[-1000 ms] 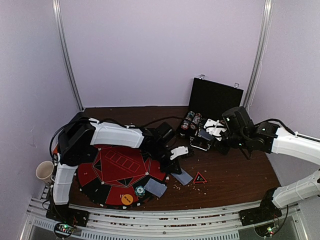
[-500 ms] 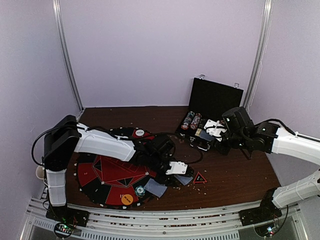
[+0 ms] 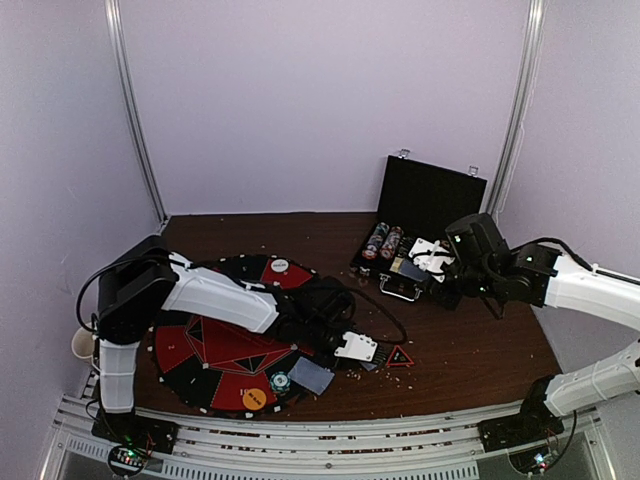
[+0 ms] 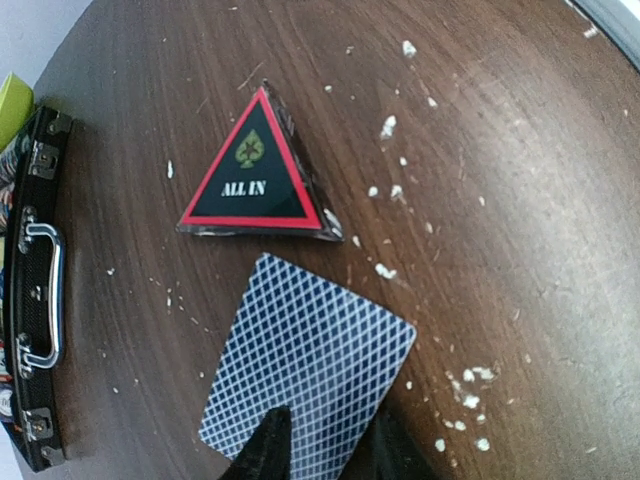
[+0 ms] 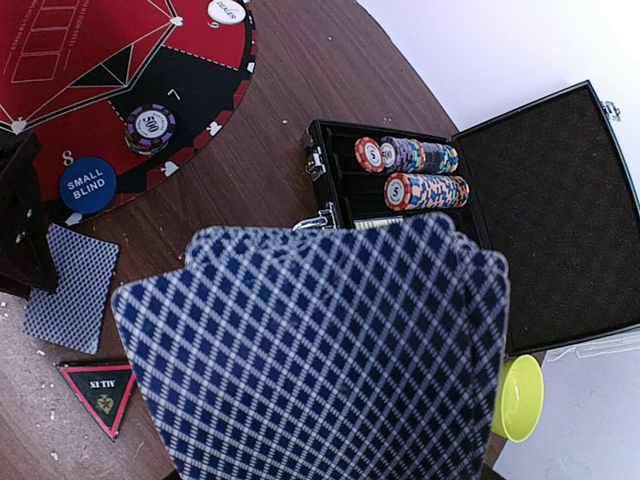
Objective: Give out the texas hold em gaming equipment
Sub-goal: Move the poker card to the big blind area.
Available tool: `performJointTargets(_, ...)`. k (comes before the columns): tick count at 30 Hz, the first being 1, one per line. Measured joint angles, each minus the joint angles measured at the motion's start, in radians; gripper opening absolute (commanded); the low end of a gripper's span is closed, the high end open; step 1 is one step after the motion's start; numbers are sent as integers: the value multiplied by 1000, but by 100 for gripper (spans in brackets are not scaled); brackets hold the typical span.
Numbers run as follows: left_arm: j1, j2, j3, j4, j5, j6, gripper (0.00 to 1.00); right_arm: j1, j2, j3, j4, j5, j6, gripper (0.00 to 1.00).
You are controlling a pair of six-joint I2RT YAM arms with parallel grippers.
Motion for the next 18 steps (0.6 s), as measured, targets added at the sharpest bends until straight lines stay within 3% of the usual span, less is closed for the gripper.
performJointTargets(2, -9, 5, 0, 2, -13, 14, 0, 0, 0, 0, 0, 0, 0, 50)
performJointTargets(10, -58, -5, -17, -1, -10, 10, 0, 0, -2, 0, 0, 0, 0, 50)
performJointTargets(18, -153, -119, -67, -76, 35, -82, 0, 0, -2, 1, 0, -5, 0, 50)
